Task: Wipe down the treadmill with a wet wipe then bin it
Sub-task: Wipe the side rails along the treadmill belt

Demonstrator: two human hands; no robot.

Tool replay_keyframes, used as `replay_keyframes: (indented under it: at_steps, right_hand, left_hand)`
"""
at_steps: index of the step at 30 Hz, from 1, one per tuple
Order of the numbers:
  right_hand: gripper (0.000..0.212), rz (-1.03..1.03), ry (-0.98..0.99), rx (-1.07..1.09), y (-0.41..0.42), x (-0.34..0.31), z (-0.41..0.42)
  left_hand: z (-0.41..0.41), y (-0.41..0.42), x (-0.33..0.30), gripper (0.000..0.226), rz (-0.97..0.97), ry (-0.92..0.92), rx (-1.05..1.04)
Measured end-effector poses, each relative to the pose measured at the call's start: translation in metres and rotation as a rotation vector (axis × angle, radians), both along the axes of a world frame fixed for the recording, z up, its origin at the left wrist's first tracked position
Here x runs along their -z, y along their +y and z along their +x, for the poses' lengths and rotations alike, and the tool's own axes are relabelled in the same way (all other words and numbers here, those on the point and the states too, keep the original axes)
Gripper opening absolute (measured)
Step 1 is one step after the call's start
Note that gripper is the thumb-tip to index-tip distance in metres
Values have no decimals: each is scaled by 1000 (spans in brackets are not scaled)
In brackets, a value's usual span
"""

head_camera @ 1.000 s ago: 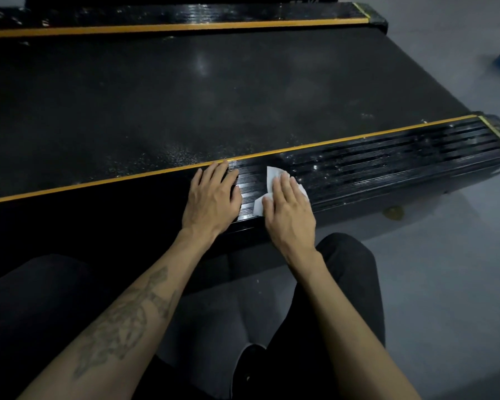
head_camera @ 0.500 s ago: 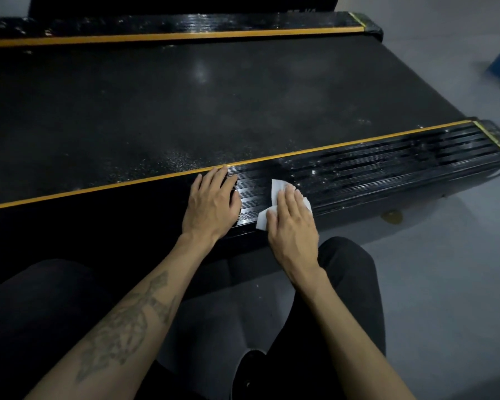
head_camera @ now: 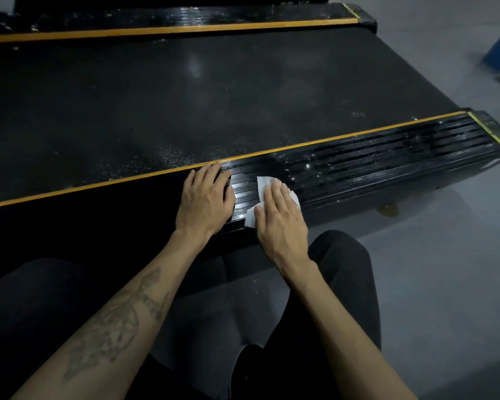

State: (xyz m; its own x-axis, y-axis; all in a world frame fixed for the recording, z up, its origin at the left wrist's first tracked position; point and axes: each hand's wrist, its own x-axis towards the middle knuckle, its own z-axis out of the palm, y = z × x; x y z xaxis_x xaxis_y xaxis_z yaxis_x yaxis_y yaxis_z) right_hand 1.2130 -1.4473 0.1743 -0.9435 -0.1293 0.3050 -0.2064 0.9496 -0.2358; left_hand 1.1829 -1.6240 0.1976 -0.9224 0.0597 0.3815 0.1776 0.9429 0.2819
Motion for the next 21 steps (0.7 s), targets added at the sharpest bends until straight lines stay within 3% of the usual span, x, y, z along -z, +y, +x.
replay_keyframes:
  at_steps: [8,14,21]
  right_hand:
    - [58,-17,35,119,8,4,3]
    - [55,3,52,-20,5,5,-6]
    - [51,7,116,72,5,3,10]
  left_hand:
    - [1,0,0,37,-11,-1,4]
    - [0,0,2,37,-3,1,3]
    - [0,-1,2,37,-4,8,-2]
